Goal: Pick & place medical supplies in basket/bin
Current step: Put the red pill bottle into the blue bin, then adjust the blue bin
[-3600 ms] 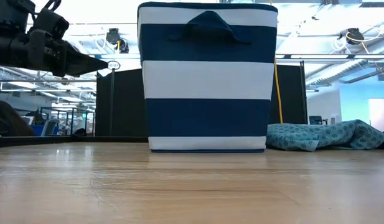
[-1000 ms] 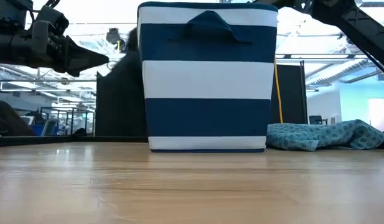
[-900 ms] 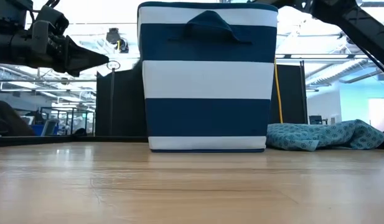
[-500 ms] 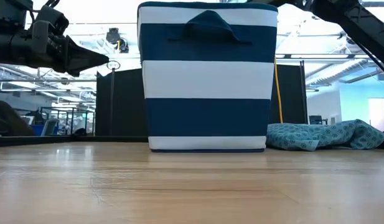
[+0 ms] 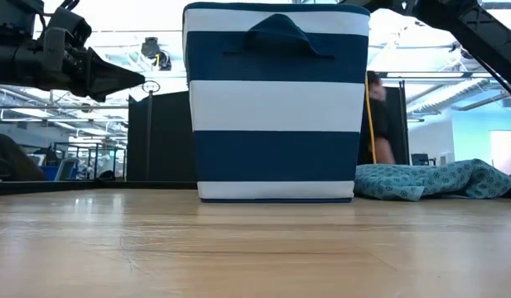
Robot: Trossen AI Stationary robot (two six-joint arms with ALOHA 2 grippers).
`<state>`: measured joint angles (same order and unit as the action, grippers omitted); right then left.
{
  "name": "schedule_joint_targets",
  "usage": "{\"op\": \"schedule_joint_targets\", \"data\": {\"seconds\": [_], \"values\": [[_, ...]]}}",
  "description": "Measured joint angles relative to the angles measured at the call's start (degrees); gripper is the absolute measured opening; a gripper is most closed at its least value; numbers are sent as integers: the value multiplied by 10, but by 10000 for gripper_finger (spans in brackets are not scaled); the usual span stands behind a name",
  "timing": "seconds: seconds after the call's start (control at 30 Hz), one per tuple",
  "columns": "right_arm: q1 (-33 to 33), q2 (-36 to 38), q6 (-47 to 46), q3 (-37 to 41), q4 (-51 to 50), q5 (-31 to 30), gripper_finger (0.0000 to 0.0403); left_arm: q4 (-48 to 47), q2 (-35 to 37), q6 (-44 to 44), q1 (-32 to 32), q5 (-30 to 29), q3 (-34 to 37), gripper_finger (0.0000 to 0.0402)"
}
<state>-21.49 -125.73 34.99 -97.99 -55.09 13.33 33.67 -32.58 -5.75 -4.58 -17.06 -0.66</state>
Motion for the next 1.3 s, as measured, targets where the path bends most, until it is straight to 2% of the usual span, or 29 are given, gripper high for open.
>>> {"op": "schedule_joint_targets", "data": {"seconds": [0.13, 0.43, 0.7, 0.8, 1.0, 1.3], "values": [[-2, 1, -4, 8, 9, 19, 141, 0, 0, 0, 0, 0, 0, 21], [-2, 1, -15, 11, 21, 14, 149, 0, 0, 0, 0, 0, 0, 21], [0, 18, -14, 12, 29, -25, 224, 0, 0, -5, 0, 0, 0, 21], [0, 52, -13, 12, 54, -42, 244, 0, 0, -3, 0, 0, 0, 21], [2, 139, -30, 15, 57, -153, 256, 0, 0, -4, 0, 0, 0, 21], [6, 257, -92, 13, 52, -152, 256, 4, 0, -3, 0, 0, 0, 21]]}}
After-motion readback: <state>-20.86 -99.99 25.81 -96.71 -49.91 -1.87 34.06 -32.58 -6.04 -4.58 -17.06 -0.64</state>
